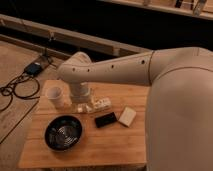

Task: Place the eraser on the white sponge

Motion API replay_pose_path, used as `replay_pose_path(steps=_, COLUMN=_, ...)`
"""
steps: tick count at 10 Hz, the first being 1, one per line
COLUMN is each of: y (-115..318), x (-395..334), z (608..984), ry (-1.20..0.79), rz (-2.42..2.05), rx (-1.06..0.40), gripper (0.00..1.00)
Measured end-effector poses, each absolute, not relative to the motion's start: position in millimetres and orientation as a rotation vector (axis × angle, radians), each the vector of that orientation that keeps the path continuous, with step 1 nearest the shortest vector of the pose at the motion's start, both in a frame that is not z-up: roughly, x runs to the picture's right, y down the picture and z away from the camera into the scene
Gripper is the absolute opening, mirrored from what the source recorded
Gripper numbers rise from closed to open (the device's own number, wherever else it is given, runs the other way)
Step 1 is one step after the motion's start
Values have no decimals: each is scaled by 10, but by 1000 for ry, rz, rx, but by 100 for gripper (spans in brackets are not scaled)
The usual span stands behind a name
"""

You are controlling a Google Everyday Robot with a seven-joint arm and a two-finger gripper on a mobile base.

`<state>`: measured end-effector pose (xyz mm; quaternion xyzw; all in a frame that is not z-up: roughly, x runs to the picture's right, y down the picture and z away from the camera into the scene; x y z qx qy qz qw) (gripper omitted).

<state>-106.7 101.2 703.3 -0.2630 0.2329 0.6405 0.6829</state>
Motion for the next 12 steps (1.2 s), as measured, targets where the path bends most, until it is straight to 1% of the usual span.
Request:
replay_pose_path(steps=4, y=1018, x=-1068, z=7038, ry=522, rz=1433, rx=-591, gripper=65)
replay_pose_path(steps=6, y=1102, x=-1015, z=7081, ry=531, rz=1352, rx=-609, gripper=65)
replay_pose_path(steps=9, y=1337, x=-781, z=7172, ry=529, rz=1077, rx=-669, gripper=65)
replay_pose_path(steps=12, y=1478, x=-533, z=7359, ry=499, rz=827, rx=-701, gripper=65)
